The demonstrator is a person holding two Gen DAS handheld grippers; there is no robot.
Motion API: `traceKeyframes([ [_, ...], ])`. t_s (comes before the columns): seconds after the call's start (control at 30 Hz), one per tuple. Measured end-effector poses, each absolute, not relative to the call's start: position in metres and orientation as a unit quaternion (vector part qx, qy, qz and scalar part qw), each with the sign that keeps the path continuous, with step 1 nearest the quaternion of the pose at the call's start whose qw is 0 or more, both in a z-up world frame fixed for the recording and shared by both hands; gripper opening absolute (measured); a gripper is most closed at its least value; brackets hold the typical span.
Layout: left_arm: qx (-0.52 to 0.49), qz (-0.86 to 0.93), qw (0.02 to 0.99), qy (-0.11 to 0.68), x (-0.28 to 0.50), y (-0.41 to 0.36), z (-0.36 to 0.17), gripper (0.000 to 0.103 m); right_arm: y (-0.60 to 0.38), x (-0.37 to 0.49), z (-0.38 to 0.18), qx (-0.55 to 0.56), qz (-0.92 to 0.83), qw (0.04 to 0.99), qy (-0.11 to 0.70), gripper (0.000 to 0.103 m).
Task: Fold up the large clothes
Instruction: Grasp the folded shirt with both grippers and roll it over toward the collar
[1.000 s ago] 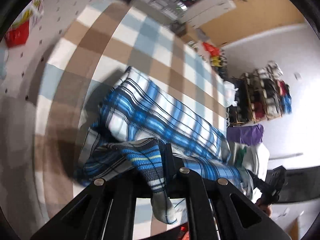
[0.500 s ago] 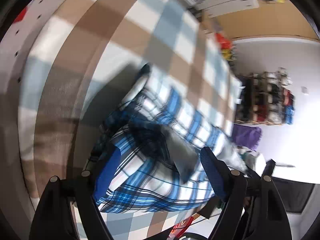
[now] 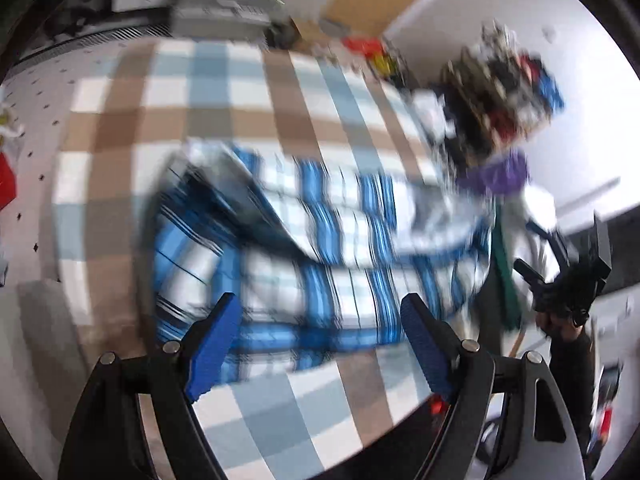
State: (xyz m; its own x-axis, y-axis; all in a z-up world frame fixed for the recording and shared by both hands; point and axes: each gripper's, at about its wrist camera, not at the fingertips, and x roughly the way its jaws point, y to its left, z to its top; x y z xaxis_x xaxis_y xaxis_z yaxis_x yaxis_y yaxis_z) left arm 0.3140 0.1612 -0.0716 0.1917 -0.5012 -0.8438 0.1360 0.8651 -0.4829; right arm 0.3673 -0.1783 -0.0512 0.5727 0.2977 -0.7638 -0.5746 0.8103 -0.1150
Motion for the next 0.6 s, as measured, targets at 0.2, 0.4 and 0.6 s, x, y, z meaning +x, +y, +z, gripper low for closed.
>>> traceKeyframes([
  [0.2,-0.145,-0.214,0.719,0.645,0.345,0.124,-0.118,0.078,-0.113,0.378,-0.115,-0.301,0.274,0.818,0.406,0.093],
  [0.4,-0.154,-0.21,0.696,0.669,0.378,0.115,-0.14,0.078,-0.083,0.407,-0.146,-0.359,0.3,0.779,0.417,0.079],
  [0.6,-0.228,-0.203,0.721,0.623,0.415,0.129,-0.129,0.078,-0.09,0.443,-0.155,-0.32,0.275,0.783,0.457,0.009],
])
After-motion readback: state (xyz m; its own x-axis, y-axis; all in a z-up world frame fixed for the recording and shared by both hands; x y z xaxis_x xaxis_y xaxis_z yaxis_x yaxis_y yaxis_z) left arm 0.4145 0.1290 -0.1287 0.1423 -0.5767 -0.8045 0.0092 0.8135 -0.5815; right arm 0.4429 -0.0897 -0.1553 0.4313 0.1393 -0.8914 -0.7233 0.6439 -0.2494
